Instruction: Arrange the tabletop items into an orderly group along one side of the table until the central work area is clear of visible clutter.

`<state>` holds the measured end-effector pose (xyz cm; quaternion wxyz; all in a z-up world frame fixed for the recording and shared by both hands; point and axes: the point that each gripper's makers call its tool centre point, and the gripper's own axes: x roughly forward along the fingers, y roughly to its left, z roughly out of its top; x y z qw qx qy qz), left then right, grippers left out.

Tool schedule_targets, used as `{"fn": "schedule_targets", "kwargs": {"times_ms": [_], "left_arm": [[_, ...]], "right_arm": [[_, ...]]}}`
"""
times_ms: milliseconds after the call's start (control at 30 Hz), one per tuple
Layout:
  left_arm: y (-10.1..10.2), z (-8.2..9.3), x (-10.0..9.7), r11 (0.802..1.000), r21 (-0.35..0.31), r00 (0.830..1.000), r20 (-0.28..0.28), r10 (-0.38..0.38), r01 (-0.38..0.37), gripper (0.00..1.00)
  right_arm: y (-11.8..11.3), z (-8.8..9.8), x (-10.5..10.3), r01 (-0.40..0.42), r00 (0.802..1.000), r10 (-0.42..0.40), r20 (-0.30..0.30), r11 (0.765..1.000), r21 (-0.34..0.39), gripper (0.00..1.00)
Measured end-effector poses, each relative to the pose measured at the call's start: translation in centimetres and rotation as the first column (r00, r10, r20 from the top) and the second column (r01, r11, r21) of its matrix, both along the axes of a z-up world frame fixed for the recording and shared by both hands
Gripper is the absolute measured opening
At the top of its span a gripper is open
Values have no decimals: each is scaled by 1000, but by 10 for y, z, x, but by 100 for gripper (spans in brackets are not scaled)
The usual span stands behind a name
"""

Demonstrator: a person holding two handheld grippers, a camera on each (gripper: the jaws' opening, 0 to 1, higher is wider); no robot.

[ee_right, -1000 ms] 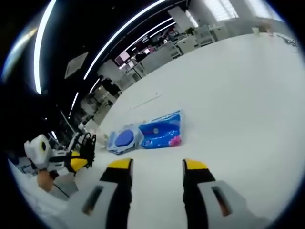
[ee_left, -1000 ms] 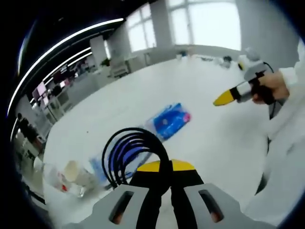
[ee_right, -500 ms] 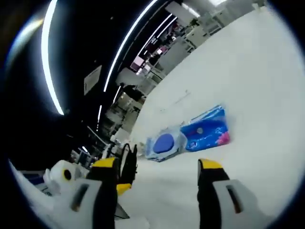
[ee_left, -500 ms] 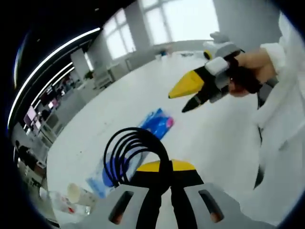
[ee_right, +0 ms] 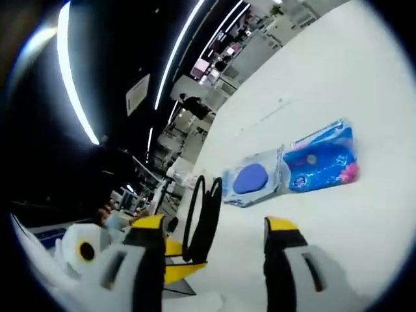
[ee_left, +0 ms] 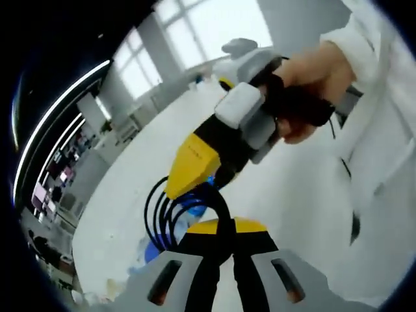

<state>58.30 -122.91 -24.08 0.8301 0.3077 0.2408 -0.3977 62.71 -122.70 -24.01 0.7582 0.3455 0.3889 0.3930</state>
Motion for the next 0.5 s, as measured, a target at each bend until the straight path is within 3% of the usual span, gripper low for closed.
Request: {"fn": "schedule_targets", "kwargs": {"times_ms": [133,233,333,433,500], "left_arm": [[-7,0,-4,1000,7,1000,7,-31,31,0],[-11,-4,-6,998,40,998,15,-57,56,0],[-13,-11,-11,998,34,998,-20,-52,52,1],[-17,-15,-13,1000,-10,999,-46,-29,28,2],[-19,-15,-13,999,-31,998,-54,-19,17,2]], "right_arm": [[-2,-5,-2,-10,1000,10,-5,1000,-22,38],[-1,-5,-6,-33,999,33,-5,999,-17,17],[-2,-11,-11,-52,998,51,-36,998,-23,11],[-4,-7,-11,-4,994,10,-108,998,57,5],[-6,-8,-13,-15,995,20,-93,999,47,3]]}}
